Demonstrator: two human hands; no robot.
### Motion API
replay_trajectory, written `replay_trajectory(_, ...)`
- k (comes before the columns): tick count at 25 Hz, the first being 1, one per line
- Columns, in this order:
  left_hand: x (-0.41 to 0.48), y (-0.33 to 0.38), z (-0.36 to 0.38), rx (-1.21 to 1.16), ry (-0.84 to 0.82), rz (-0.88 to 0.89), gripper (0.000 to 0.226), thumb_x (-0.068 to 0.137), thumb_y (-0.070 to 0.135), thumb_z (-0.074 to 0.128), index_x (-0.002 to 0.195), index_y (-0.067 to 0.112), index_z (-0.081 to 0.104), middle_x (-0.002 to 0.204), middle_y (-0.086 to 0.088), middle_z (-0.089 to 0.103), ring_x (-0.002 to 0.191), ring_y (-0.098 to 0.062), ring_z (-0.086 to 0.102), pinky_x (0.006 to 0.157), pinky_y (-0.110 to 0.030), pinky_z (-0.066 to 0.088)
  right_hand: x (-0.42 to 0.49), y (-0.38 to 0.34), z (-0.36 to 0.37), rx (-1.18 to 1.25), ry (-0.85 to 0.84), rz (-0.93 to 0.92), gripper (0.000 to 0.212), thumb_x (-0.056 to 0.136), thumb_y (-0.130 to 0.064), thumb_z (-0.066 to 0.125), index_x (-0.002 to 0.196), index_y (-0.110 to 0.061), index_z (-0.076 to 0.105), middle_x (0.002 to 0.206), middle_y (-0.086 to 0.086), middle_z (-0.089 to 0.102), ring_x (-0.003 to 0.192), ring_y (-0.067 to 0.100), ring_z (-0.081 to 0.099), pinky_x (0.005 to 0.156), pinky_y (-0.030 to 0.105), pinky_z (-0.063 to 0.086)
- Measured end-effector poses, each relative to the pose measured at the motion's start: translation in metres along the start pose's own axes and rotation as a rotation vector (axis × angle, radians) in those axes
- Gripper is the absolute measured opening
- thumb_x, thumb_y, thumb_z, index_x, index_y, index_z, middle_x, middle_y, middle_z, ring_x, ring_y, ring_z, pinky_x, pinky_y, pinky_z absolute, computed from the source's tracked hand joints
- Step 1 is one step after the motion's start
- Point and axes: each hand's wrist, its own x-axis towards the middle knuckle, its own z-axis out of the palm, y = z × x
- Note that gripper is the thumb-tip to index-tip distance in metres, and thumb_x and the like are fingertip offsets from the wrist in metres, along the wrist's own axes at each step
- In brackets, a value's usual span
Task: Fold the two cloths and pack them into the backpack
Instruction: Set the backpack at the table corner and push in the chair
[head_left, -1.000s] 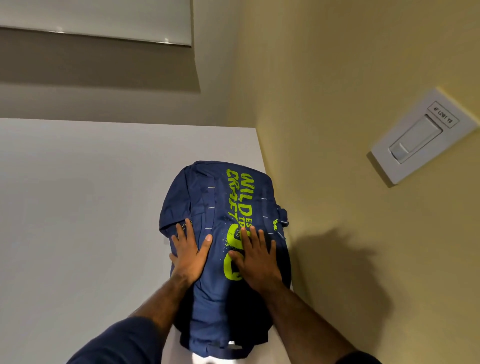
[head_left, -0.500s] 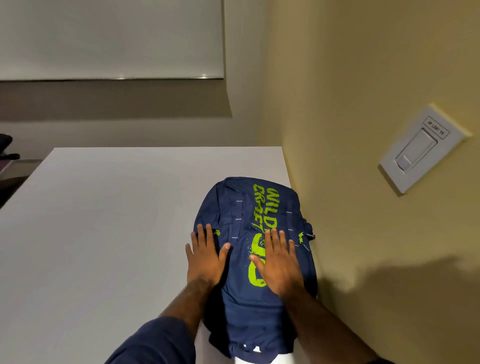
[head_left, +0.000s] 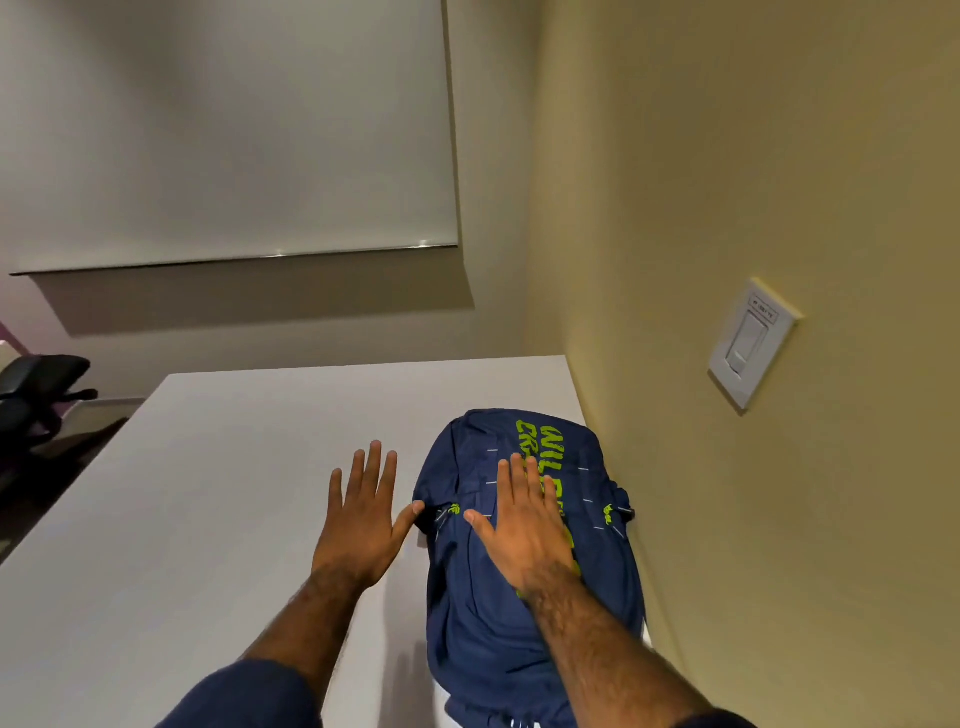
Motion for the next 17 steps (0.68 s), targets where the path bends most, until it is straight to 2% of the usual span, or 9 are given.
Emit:
replay_trajectory(2,-0.003,-0.019,-0.009,0.017,0.037,0.001,0.088,0.096,0.077,-0.001,0.163,0.020,0.000,0.169,-0.004,-0.012,0.156,-0.029,-0.008,0.119,-0.039,-0.022,-0.005,-0.017,-0.002,-0.021,0.034,0.018,0.089,0.095,-0.076,0.006,0.156,-0.014,-0.013,0.164,0.006,-0.017,0.155,0.027,-0.014,0.125,0.046,-0.006)
replay_trajectory(4,-0.007,-0.041,-0.016,0.030,0.024,-0.010,0.085,0.099,0.074,0.007,0.163,0.018,0.009,0.170,-0.007,-0.003,0.156,-0.031,0.003,0.121,-0.042,-0.014,-0.007,-0.038,-0.008,-0.033,0.053,0.044,0.090,0.095,-0.074,0.007,0.158,-0.010,0.006,0.167,0.011,0.008,0.155,0.031,0.006,0.125,0.045,0.000)
replay_trajectory(7,-0.014,-0.080,-0.026,0.010,0.032,-0.009,0.082,0.101,0.071,0.016,0.161,0.015,0.023,0.168,-0.012,0.017,0.151,-0.036,0.025,0.122,-0.044,-0.002,-0.005,-0.078,-0.011,-0.025,0.051,0.048,0.090,0.098,-0.070,0.010,0.149,-0.005,0.044,0.154,0.017,0.045,0.143,0.037,0.042,0.116,0.049,0.019)
replay_trajectory(9,-0.020,-0.106,-0.033,0.001,0.038,0.011,0.081,0.102,0.070,0.017,0.159,0.014,0.028,0.166,-0.013,0.025,0.148,-0.037,0.032,0.119,-0.046,0.006,-0.004,-0.107,-0.007,-0.049,0.077,0.048,0.090,0.099,-0.069,0.011,0.146,-0.004,0.051,0.150,0.017,0.050,0.141,0.037,0.045,0.115,0.049,0.019)
replay_trajectory(14,-0.037,-0.177,-0.043,-0.004,0.053,0.042,0.079,0.103,0.068,0.016,0.157,0.013,0.035,0.163,-0.012,0.032,0.145,-0.035,0.039,0.113,-0.047,0.020,-0.006,-0.184,0.008,-0.056,0.103,0.105,0.088,0.100,-0.070,0.014,0.145,-0.004,0.052,0.150,0.014,0.051,0.140,0.036,0.046,0.118,0.043,0.002)
replay_trajectory(17,-0.044,-0.212,-0.052,-0.008,0.049,0.042,0.078,0.102,0.069,0.018,0.155,0.015,0.035,0.162,-0.012,0.036,0.145,-0.034,0.041,0.110,-0.049,0.024,-0.010,-0.222,0.017,-0.040,0.105,0.116,0.087,0.100,-0.070,0.017,0.146,-0.004,0.050,0.152,0.014,0.048,0.142,0.035,0.043,0.119,0.043,0.001)
